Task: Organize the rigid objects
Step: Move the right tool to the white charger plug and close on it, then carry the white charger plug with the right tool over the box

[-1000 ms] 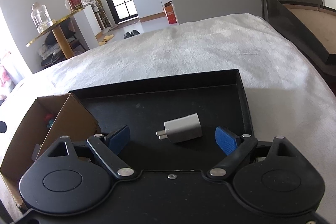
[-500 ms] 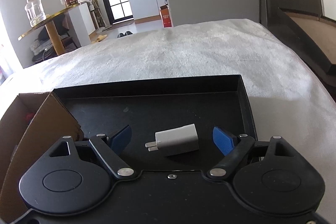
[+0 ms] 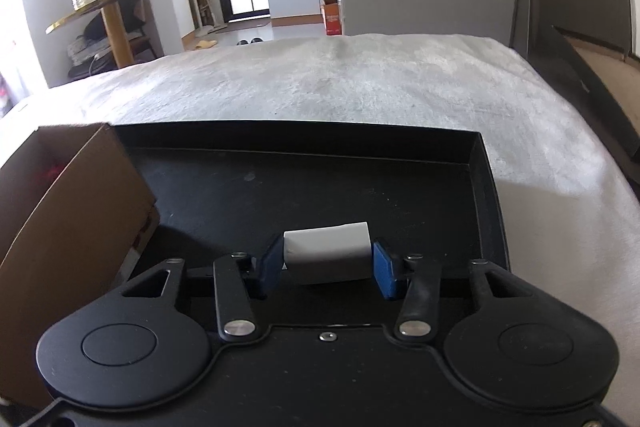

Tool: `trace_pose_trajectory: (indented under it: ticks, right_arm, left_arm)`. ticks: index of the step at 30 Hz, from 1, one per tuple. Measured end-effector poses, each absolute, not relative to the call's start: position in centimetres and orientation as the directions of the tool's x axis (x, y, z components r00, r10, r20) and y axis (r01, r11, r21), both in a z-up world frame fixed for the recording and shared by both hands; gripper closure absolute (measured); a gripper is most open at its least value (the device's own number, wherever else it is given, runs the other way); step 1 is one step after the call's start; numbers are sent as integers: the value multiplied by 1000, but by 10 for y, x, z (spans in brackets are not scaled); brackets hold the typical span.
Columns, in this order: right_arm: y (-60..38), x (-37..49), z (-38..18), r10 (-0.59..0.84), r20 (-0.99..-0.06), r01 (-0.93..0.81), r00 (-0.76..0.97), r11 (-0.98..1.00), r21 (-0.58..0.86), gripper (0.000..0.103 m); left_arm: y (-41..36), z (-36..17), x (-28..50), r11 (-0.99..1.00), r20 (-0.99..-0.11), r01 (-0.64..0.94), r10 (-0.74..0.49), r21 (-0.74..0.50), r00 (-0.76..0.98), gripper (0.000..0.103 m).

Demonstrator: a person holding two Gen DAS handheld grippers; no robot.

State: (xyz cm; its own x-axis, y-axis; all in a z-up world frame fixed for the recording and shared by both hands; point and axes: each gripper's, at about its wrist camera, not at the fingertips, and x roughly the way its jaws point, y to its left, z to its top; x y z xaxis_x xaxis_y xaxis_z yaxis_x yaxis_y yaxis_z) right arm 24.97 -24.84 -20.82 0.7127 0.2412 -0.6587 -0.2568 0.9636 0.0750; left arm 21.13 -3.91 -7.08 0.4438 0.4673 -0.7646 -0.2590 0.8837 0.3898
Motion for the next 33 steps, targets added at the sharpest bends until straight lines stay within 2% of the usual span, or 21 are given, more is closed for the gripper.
trace_pose_trajectory:
  ticks: [17, 33]
  right_arm:
    - [-247, 214, -150, 258, -655, -260, 710, 961, 96, 57]
    - [-190, 196, -93, 254, -619, -302, 743, 953, 29, 57]
  left_arm:
    - [3, -60, 185, 913, -786, -298, 396, 280, 475, 28]
    - [45, -74, 164, 938, -797, -320, 294, 134, 527, 28]
